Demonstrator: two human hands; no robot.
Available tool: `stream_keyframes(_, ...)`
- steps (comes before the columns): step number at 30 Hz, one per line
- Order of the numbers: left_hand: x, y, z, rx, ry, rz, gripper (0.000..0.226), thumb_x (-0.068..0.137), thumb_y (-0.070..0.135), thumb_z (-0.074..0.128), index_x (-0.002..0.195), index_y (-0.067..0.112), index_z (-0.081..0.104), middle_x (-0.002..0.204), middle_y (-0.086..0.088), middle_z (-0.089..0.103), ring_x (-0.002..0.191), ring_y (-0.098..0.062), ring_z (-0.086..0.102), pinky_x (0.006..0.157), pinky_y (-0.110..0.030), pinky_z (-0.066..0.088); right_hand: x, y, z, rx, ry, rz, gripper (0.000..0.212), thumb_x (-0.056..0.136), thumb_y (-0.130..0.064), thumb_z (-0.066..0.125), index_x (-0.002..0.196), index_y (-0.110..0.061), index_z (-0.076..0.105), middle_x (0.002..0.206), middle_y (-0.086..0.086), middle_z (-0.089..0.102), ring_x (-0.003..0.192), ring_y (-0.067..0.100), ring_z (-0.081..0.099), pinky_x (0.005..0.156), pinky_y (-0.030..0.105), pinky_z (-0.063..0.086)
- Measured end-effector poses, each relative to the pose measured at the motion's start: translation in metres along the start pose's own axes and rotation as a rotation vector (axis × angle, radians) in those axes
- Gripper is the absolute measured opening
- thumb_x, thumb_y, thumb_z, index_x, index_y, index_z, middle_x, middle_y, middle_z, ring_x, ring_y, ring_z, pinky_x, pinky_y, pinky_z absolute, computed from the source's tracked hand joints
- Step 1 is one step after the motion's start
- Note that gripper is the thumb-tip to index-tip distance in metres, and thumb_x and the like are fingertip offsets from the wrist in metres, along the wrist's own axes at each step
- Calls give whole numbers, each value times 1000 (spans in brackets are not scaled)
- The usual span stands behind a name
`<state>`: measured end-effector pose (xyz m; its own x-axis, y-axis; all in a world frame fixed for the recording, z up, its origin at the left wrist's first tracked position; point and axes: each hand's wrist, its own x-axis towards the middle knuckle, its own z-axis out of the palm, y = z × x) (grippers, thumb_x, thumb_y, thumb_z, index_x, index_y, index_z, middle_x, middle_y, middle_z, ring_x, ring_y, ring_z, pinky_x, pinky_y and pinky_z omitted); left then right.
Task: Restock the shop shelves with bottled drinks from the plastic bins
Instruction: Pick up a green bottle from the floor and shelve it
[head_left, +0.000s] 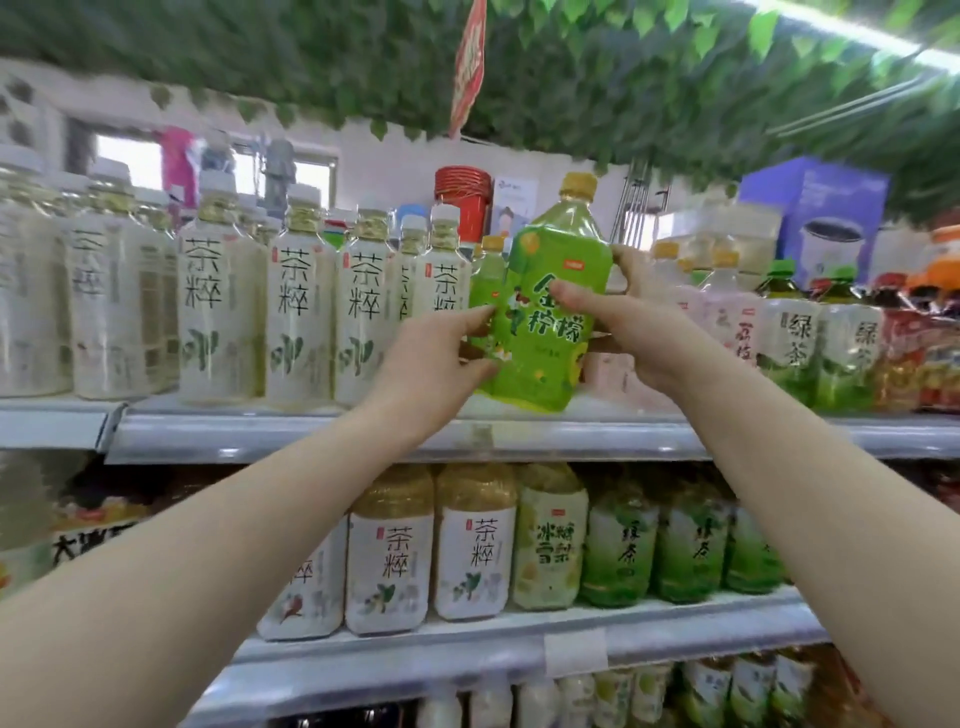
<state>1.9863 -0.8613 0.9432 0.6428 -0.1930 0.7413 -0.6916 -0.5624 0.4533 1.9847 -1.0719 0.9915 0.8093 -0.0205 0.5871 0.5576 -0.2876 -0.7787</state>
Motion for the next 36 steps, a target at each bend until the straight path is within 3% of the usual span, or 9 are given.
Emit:
stream_keyframes(3, 1, -3, 7, 87, 24, 31, 61, 88, 12, 71, 143, 23, 50, 125, 3, 66, 101, -9, 66, 96, -31, 51, 15, 11, 0, 4, 4, -38, 76, 78, -29, 86, 140, -23, 43, 117, 7, 71, 91, 19, 75, 69, 34, 61)
stream_keyframes(7, -2, -7, 21, 128, -43, 24, 64, 89, 7, 68, 147, 18, 43, 145, -2, 51, 118, -17, 59, 104, -39, 47, 32, 21, 2, -70, 4, -48, 100, 47, -63, 90, 133, -38, 45, 116, 4, 71, 98, 26, 73, 84, 51, 60)
stream_keyframes(14, -1, -16, 44, 329, -153, -44, 66, 91, 6, 63, 151, 20, 38, 154, -4, 40, 131, -25, 49, 108, -40, 42, 55, 48, 7, -81, -79, -59, 104, 43, -71, 88, 133, -48, 41, 121, 1, 69, 108, 26, 69, 92, 55, 57)
stream_keyframes(19, -6, -27, 50, 389, -115, -60, 62, 92, 8, 61, 149, 21, 42, 147, -4, 43, 125, -24, 51, 106, -40, 43, 62, 59, 17, -8, -168, -32, 94, 65, -47, 90, 143, -40, 38, 122, 5, 65, 113, 26, 66, 94, 54, 57)
stream_keyframes(22, -9, -33, 48, 351, -43, -29, 58, 89, 2, 59, 143, 21, 51, 135, -4, 49, 114, -25, 56, 100, -39, 46, 66, 63, 22, 37, -201, 10, 109, 52, -57, 89, 147, -40, 37, 130, 6, 64, 119, 27, 62, 96, 53, 55)
stream_keyframes(24, -11, -35, 47, 358, -36, -6, 58, 89, 1, 59, 142, 21, 52, 133, -4, 50, 112, -24, 57, 98, -39, 47, 69, 66, 23, 45, -207, 33, 108, 51, -62, 90, 145, -41, 40, 134, 6, 62, 121, 27, 61, 98, 53, 54)
stream_keyframes(29, -13, -39, 45, 357, -51, 12, 57, 90, 4, 61, 144, 19, 50, 138, -3, 49, 117, -23, 55, 100, -41, 47, 68, 69, 26, 31, -212, 45, 82, 77, -47, 83, 147, -36, 41, 127, 6, 66, 113, 23, 67, 95, 50, 56)
stream_keyframes(33, -15, -40, 41, 363, -65, 19, 57, 92, 7, 60, 146, 20, 47, 144, -1, 48, 128, -21, 49, 108, -37, 40, 59, 65, 30, 6, -141, 57, 112, 51, -70, 86, 148, -39, 40, 132, 6, 64, 119, 25, 62, 98, 53, 54)
stream_keyframes(36, -17, -43, 40, 332, -73, 36, 58, 92, 11, 62, 146, 22, 45, 144, 1, 49, 136, -20, 41, 112, -36, 34, 45, 62, 32, -40, -66, 68, 94, 75, -54, 81, 153, -32, 33, 134, 7, 59, 116, 20, 62, 102, 48, 52)
